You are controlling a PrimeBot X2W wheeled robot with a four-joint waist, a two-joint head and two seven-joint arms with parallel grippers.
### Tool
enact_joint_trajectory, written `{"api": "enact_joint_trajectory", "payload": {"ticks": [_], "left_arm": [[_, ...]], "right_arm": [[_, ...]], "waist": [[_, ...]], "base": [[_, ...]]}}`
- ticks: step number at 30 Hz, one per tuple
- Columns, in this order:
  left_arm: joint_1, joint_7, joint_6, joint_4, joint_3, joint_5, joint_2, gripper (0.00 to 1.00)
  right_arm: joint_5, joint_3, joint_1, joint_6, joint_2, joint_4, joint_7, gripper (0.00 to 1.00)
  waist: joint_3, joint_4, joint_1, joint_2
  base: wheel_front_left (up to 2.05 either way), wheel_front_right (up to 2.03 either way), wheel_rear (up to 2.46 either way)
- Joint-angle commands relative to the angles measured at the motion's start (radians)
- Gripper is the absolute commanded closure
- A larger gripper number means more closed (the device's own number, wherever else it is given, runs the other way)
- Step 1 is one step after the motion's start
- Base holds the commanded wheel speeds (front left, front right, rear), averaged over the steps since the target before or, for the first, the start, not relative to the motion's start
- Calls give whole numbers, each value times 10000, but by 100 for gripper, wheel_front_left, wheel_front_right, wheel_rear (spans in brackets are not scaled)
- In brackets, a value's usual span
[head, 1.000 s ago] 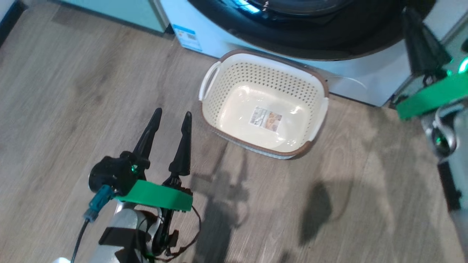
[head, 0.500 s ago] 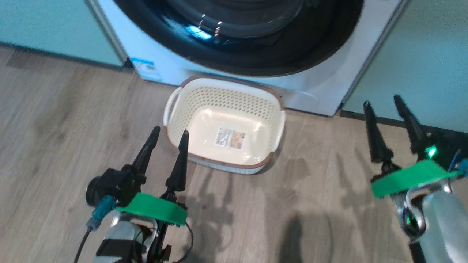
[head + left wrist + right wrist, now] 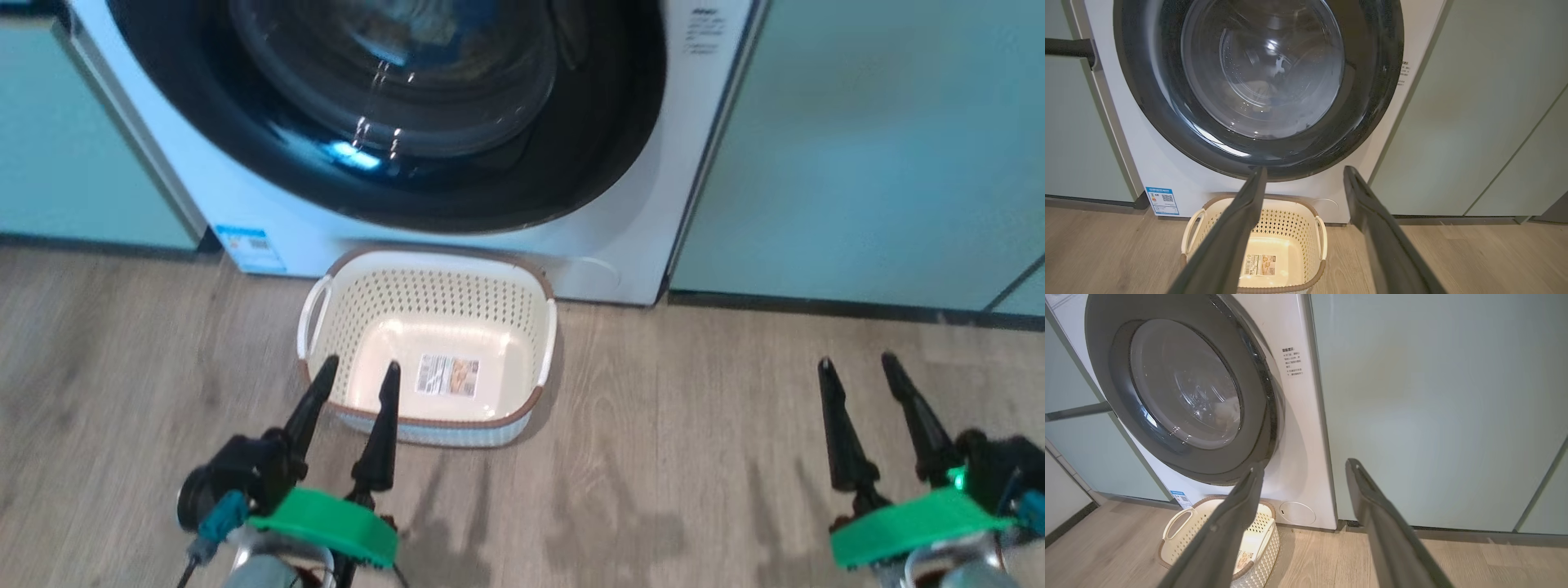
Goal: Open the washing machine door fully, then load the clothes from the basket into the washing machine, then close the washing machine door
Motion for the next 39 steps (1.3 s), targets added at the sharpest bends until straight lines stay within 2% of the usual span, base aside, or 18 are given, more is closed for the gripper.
{"api": "enact_joint_trajectory", "payload": {"ticks": [1, 8, 16, 39], "left_arm": [[-77, -28, 84, -292, 306, 14, 180, 0], [295, 64, 125, -300, 312, -85, 248, 0], [749, 158, 281, -424, 327, -135, 269, 0], [972, 361, 496, -622, 209, -280, 366, 0]], "right_arm": [[198, 171, 85, 29, 53, -465, -57, 0], [354, -190, 1099, 29, 56, -915, -57, 0], [336, -38, 1714, 29, 57, -1133, -57, 0], [400, 96, 1845, 29, 58, -1313, -57, 0]], "waist": [[-360, -287, 1, -1], [-793, -472, 1, -1], [-1156, -707, 1, -1], [-1214, -691, 1, -1]], "base": [[0, 0, 0], [0, 0, 0], [0, 0, 0], [0, 0, 0]]}}
